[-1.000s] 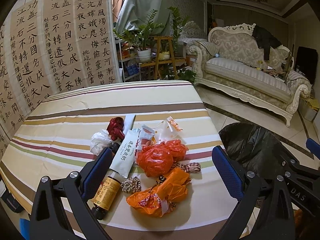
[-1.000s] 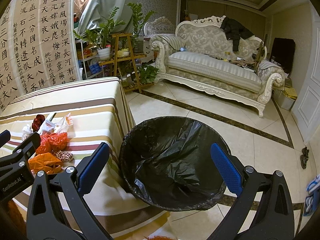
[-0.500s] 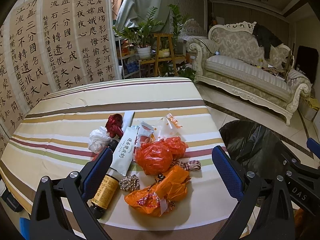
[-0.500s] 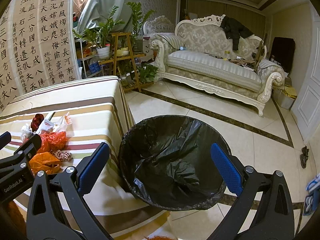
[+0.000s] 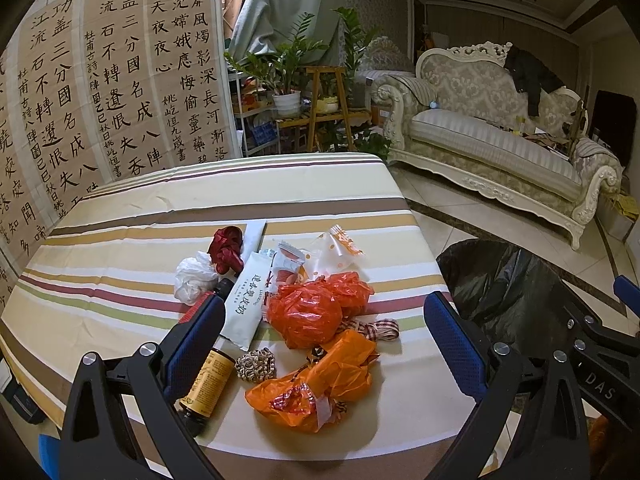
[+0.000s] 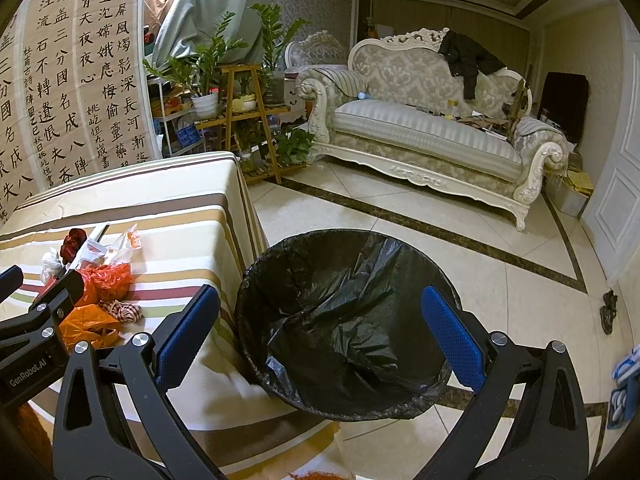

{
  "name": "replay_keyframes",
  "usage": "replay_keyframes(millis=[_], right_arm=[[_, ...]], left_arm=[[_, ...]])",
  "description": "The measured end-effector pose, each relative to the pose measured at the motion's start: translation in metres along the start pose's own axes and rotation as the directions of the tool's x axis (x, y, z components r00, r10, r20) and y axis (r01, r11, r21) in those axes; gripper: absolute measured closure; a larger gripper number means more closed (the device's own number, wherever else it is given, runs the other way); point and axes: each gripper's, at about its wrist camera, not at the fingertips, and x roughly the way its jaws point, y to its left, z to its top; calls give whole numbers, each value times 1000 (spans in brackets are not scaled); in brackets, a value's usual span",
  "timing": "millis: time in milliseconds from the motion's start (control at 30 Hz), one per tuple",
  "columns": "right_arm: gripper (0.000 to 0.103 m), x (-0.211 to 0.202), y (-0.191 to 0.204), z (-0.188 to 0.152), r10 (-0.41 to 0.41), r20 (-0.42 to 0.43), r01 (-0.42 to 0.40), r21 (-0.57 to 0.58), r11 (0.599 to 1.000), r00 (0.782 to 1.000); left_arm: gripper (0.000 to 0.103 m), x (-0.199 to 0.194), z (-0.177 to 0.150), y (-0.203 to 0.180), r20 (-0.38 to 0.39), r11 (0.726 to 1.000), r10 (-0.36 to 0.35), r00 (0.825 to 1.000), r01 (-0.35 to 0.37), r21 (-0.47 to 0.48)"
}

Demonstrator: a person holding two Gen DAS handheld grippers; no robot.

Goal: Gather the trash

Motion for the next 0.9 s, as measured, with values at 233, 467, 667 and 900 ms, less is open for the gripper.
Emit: replay_keyframes(millis=[233,467,667,900], right_arm=[[4,0,0,0,0,-1,0,0,1000,1000],[4,0,-1,0,-1,-1,1,3,1000,1000],[4,0,-1,0,0,0,0,3,1000,1000],[4,0,-3,0,3,-2,-3,-1,1000,1000]], left_arm=[[6,0,-1,-1,-2,1000,-1,1000,1,1],[6,1,-5,-5,-3,1000,-7,1000,7,5],[6,-2,-4,-5,8,1000,-3,1000,3,4],[7,-5,-4,4,-12,1000,-18,1000,18,5]])
